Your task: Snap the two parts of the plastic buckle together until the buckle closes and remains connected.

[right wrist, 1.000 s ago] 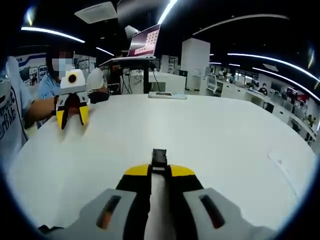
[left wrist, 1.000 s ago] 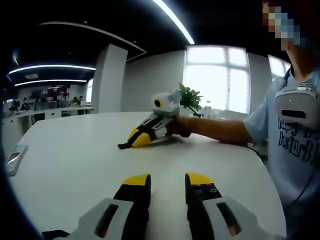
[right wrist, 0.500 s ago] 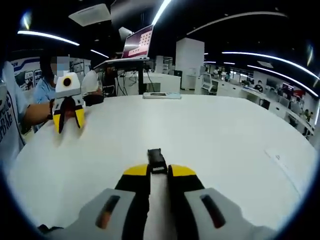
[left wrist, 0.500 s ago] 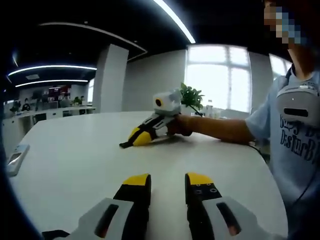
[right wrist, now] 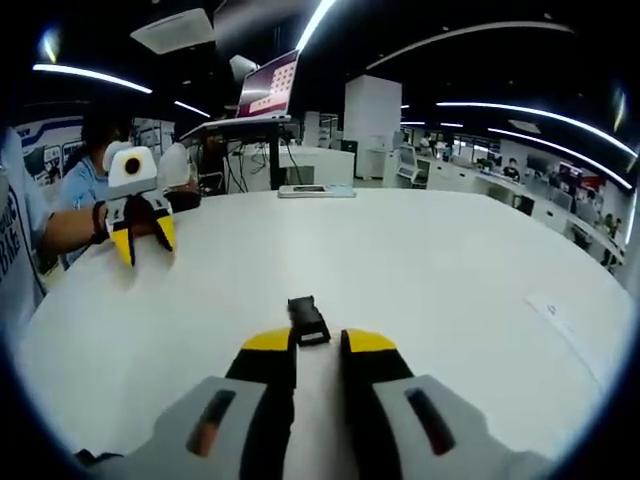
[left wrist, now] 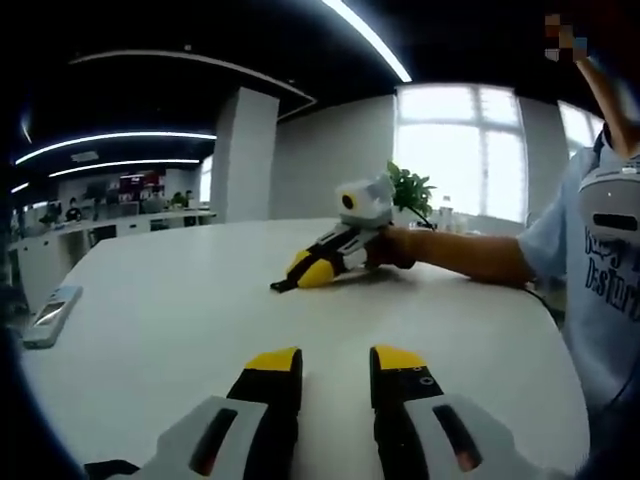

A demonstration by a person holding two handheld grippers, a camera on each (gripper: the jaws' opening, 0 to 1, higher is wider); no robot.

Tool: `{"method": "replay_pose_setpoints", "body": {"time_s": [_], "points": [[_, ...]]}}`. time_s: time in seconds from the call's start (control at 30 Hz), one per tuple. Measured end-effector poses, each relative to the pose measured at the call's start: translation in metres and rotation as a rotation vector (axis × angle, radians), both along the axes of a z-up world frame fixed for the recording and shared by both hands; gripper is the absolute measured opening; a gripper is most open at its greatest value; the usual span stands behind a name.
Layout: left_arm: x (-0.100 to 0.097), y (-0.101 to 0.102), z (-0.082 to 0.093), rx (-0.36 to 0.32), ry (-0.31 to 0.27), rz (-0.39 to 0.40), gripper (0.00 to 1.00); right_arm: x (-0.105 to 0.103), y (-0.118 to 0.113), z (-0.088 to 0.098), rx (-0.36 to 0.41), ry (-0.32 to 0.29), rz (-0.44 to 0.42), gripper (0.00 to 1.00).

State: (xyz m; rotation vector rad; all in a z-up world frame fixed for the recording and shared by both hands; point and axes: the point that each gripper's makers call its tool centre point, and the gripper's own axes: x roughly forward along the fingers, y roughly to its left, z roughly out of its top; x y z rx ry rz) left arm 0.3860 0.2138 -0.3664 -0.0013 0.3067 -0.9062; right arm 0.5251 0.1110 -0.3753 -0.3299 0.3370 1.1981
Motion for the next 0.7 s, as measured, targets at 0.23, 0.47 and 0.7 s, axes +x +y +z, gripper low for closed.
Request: {"method": "replay_pose_setpoints", "body": {"time_s": [0.23, 0.47, 0.7], "points": [[0.0026, 0.0032, -0.0004, 0.005, 0.006, 0.016, 0.27, 0.0002, -0.0004, 0.0001, 0.0, 0.006, 0.0, 0.21], [0.0033, 0.0039, 0.0012, 0.002, -0.001, 0.022, 0.27, 0.0002, -0.0019, 0.0008, 0.006, 0.012, -0.002, 0.23], [0.005, 0.0056, 0.0017, -0.002, -0.001, 0.032, 0.27, 0.0007, -0.0028, 0.0069, 0.034, 0.021, -0.011, 0.26]]}}
